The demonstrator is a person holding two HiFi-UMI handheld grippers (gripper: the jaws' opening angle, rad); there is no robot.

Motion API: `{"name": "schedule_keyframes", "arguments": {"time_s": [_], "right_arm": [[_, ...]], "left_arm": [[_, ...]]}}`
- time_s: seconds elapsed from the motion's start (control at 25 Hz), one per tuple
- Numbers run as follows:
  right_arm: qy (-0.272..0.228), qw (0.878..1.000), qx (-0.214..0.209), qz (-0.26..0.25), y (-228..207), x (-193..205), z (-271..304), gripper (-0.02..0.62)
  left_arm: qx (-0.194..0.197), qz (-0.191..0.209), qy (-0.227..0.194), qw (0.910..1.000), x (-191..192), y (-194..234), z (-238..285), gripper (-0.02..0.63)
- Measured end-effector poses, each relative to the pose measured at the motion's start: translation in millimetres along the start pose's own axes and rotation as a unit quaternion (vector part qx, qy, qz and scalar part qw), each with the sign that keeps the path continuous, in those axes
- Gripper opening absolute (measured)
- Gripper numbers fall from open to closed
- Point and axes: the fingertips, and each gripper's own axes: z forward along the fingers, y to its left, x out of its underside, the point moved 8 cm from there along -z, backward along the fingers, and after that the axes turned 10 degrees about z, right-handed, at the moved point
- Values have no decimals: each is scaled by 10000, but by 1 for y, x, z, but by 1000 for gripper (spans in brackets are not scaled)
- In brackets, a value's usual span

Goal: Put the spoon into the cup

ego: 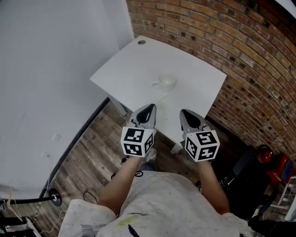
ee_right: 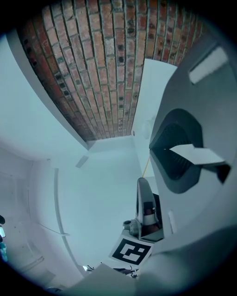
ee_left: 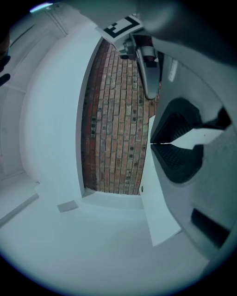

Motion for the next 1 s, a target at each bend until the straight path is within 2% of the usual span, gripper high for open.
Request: {"name": "schedule_keyframes", "arguments": {"time_s": [0.48, 1.0], "right_arm": [[14, 9995, 327, 27, 0, -34, 93, 11], [-4, 9961, 874, 129, -10, -51, 155, 11]], "left_arm": [[441, -27, 98, 9990, -4, 79, 71, 6], [1201, 65, 329, 9922, 6, 124, 141, 6]]}}
